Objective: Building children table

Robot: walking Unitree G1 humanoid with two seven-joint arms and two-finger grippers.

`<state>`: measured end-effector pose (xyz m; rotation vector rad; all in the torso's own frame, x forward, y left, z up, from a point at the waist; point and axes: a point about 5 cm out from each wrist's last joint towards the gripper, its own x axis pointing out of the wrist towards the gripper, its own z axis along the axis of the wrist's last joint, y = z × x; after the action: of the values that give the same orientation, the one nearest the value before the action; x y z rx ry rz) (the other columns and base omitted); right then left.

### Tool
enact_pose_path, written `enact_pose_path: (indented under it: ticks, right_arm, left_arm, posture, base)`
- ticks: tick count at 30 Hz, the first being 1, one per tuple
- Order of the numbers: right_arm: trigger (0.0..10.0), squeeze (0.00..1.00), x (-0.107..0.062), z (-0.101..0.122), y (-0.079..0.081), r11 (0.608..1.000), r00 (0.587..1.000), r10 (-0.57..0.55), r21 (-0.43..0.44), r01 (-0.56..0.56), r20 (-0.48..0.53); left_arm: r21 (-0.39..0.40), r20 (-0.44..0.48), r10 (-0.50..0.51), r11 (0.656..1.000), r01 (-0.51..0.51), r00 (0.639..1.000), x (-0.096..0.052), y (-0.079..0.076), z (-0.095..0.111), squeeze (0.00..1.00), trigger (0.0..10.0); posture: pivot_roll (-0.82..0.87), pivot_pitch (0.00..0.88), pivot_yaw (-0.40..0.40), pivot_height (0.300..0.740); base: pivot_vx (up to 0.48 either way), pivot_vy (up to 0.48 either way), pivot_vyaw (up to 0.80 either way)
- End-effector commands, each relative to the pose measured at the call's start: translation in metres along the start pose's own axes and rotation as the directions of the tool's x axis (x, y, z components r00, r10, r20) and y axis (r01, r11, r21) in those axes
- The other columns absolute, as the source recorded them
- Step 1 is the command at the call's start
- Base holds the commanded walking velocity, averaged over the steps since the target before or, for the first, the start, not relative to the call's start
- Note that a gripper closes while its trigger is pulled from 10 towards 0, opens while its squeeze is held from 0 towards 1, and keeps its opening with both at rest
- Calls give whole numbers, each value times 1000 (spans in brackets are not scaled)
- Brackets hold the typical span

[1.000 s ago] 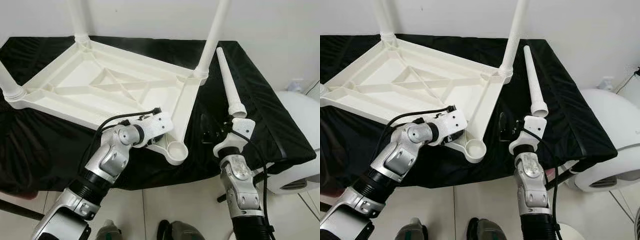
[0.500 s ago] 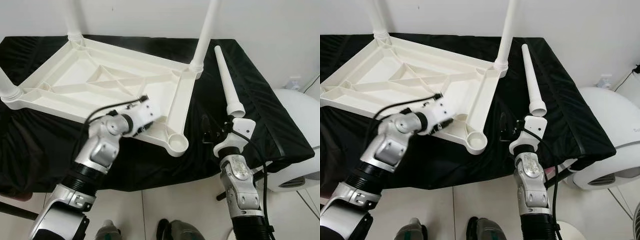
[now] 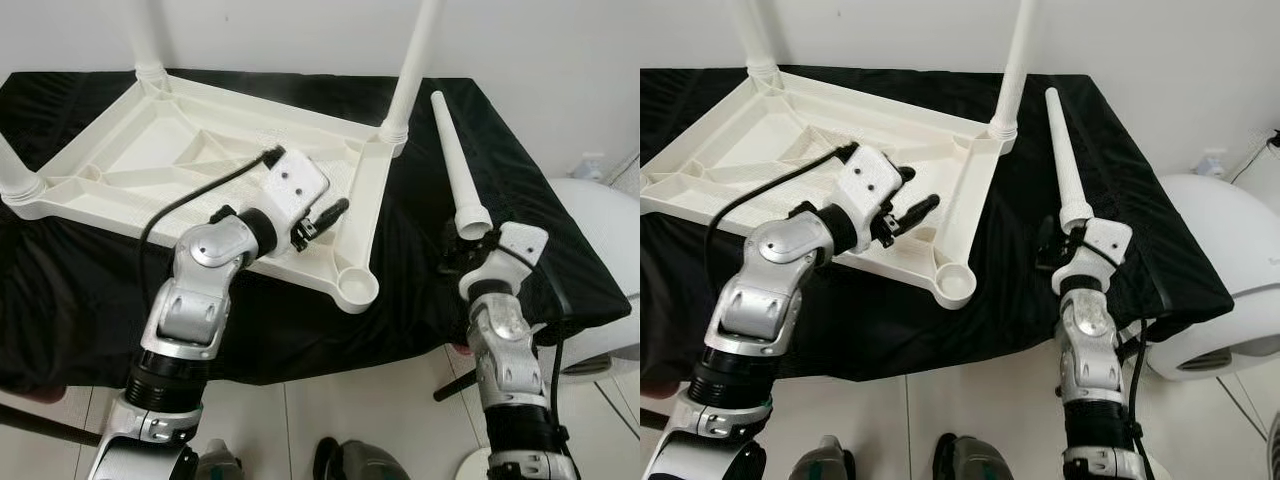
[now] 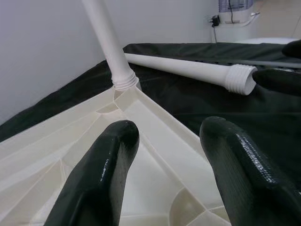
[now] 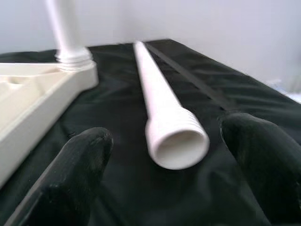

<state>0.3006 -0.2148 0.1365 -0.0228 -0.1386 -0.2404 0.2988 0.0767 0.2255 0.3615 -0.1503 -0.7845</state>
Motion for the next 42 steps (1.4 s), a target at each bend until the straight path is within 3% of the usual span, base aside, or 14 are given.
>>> enact_pose_path:
  ticks: [1,5,14,27,42]
  right_arm:
    - [10000,0,2,-5,-7,999,999,-30,14,31,-17]
    - [10000,0,5,-7,-9,999,999,-34,42,35,-22]
    - [10000,0,12,-16,4,973,996,67,223,-54,-52]
    - [10000,0,19,-24,1,959,994,74,278,-50,-75]
    - [9647,0,30,-26,14,936,988,139,336,-107,-74]
  left_arm:
    - [-35,-2,-19,999,19,1000,-2,-3,-2,0,10000]
    - [-46,4,-25,999,25,1000,-5,-5,-1,0,10000]
    - [-54,-6,-37,998,37,999,-10,-12,-1,0,10000]
    - [-51,-25,-34,998,33,999,-13,-12,-1,0,10000]
    - [-36,-37,-31,999,30,999,-18,-14,3,0,10000]
  posture:
    - [4,90,-64,740]
    - [6,92,-61,740]
    - [22,114,-54,740]
    - [32,133,-49,740]
    - [59,161,-35,740]
  base:
    - [0,0,0]
    - [0,0,0]
    - [0,0,0]
    - [0,0,0]
    - [0,0,0]
